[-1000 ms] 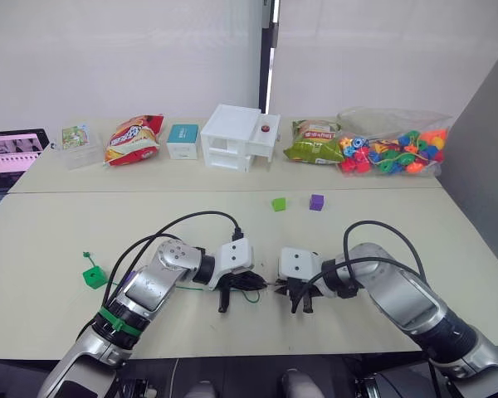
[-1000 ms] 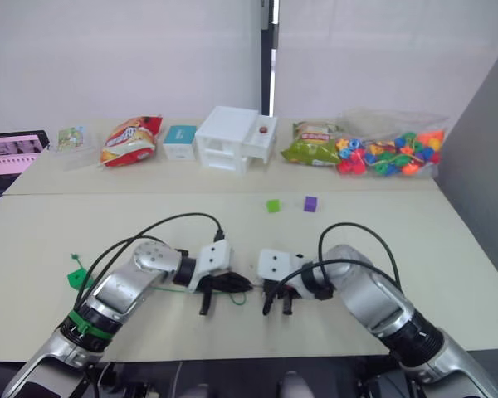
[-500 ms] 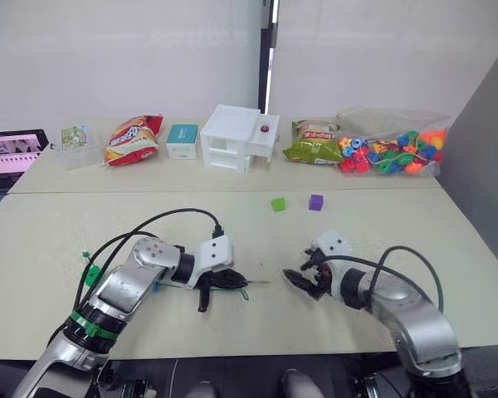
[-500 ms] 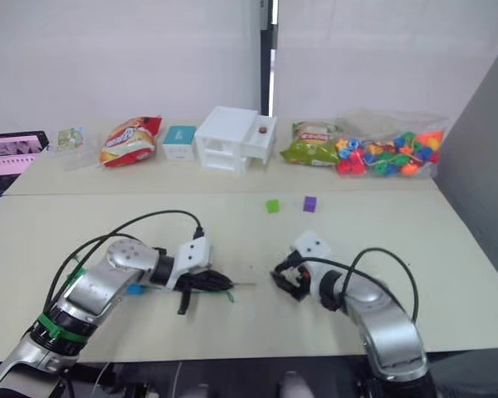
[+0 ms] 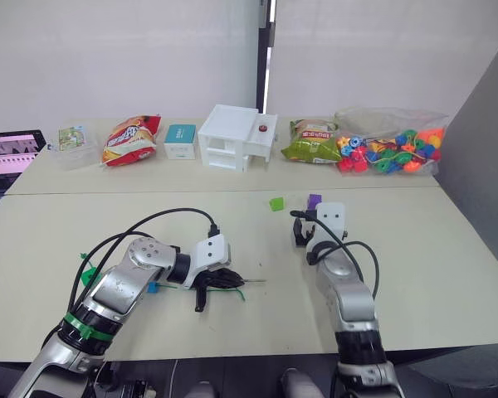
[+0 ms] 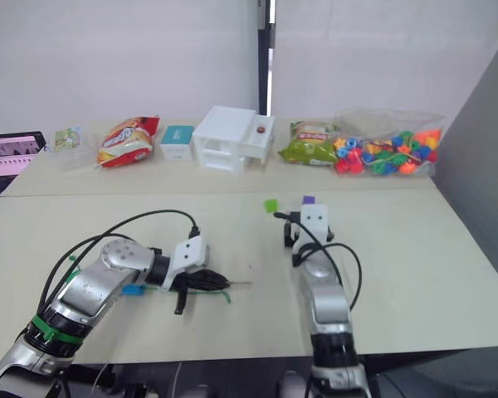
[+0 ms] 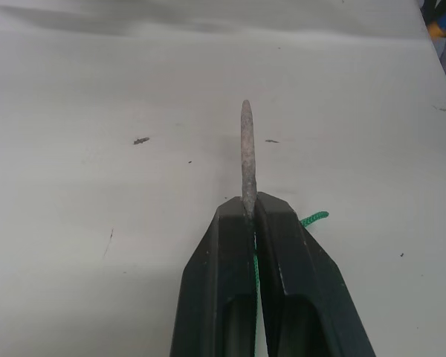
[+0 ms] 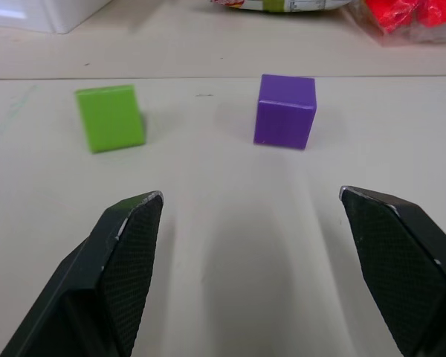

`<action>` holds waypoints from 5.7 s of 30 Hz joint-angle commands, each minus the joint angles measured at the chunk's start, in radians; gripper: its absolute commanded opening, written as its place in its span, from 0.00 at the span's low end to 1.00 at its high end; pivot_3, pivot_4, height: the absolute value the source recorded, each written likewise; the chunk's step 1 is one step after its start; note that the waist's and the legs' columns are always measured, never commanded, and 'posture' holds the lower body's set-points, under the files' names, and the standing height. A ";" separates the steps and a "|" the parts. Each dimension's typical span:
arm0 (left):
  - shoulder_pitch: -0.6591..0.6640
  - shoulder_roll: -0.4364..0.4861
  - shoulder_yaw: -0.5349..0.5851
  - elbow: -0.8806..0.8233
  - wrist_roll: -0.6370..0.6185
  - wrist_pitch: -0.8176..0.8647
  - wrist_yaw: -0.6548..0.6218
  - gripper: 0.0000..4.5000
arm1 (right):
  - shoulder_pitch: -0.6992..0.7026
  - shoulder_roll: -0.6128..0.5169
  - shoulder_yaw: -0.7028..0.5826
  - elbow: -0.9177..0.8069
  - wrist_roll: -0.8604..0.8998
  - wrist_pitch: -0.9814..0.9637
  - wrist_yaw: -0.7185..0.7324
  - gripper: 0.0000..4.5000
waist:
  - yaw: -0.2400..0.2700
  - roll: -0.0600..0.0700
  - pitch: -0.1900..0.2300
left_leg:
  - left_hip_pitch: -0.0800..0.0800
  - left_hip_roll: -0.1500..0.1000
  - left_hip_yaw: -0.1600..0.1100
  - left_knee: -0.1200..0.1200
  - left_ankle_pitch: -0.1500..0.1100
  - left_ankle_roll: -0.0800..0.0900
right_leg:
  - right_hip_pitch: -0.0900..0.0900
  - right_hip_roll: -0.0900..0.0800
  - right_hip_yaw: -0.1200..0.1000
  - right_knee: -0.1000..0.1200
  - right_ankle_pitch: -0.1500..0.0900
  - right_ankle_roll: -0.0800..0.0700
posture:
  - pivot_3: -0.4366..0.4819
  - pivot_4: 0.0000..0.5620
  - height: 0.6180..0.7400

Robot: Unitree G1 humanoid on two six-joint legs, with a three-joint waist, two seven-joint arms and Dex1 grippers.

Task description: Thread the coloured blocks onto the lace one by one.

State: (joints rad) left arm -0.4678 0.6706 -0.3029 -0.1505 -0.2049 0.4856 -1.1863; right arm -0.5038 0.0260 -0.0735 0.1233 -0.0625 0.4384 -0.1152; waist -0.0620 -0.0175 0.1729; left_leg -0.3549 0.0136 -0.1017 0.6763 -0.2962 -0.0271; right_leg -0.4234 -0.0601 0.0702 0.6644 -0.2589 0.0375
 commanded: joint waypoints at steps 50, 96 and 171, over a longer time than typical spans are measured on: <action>0.010 0.038 0.038 -0.111 -0.071 0.081 0.021 0.00 | 0.422 -0.029 0.365 -0.847 0.094 0.795 0.062 0.27 | -0.002 0.005 -0.002 | -0.012 0.000 -0.002 0.003 0.004 -0.003 | -0.010 0.001 0.000 0.001 0.000 0.000 | 0.48 0.27 1.00; 0.176 0.072 0.062 -0.282 -0.086 0.135 0.127 0.00 | -0.219 -0.707 0.524 0.061 0.161 -0.299 1.519 0.73 | 0.003 0.002 -0.001 | -0.003 0.000 0.000 0.003 0.000 0.004 | 0.001 0.000 -0.001 -0.002 0.000 0.000 | 0.48 0.27 1.00; 0.000 -0.082 -0.014 -0.111 -0.089 0.127 0.118 0.59 | -0.011 -0.687 0.470 -0.354 0.136 0.112 1.280 0.27 | 0.019 0.002 -0.001 | -0.002 -0.001 -0.001 0.004 0.000 0.003 | 0.001 0.000 -0.001 -0.001 0.000 0.000 | 0.48 0.27 1.00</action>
State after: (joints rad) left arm -0.4686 0.5830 -0.3512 -0.2239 -0.2706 0.6298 -1.0600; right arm -0.5194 -0.6461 0.4201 -0.1923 0.0618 0.5367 1.1593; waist -0.0431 -0.0155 0.1721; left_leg -0.3567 0.0129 -0.1030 0.6800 -0.2961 -0.0240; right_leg -0.4218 -0.0605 0.0693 0.6635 -0.2590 0.0376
